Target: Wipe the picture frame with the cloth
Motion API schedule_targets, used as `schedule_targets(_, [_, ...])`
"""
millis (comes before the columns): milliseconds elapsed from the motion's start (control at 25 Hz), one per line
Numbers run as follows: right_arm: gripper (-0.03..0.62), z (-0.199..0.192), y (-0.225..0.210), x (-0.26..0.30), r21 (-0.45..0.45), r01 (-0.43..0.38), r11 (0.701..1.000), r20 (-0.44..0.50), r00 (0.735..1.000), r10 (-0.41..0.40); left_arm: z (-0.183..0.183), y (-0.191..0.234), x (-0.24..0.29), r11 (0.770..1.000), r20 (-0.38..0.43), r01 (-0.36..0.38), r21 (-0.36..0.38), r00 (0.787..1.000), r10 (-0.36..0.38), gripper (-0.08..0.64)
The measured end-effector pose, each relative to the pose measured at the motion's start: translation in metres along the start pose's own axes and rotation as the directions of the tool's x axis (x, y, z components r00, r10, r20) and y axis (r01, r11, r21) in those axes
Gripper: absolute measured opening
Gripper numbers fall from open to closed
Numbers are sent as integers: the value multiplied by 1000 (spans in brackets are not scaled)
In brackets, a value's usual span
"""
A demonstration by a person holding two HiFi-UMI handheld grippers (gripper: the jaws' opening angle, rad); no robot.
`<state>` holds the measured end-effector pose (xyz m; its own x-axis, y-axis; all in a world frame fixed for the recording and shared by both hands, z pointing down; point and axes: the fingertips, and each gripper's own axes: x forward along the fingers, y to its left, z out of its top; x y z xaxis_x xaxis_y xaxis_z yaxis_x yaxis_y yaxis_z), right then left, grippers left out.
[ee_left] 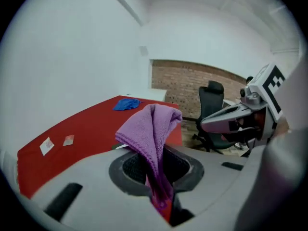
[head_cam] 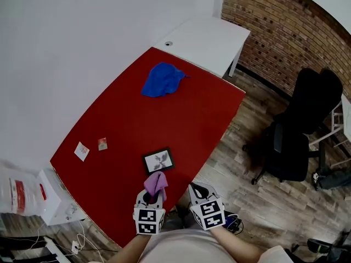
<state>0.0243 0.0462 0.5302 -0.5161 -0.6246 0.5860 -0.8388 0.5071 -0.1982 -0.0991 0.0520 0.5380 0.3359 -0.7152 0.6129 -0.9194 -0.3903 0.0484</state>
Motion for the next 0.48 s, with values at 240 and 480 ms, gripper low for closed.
schedule_targets(240, [5,5,15,-14,-38,-2,999,26,1000,3,2,-6,-29,998,66,-51,-32,996,53,54])
schedule_targets(480, [4,4,24,-24,-50,-1,999,31,1000,2,4,-10,-39,998,90,-54,-26,994,56,54])
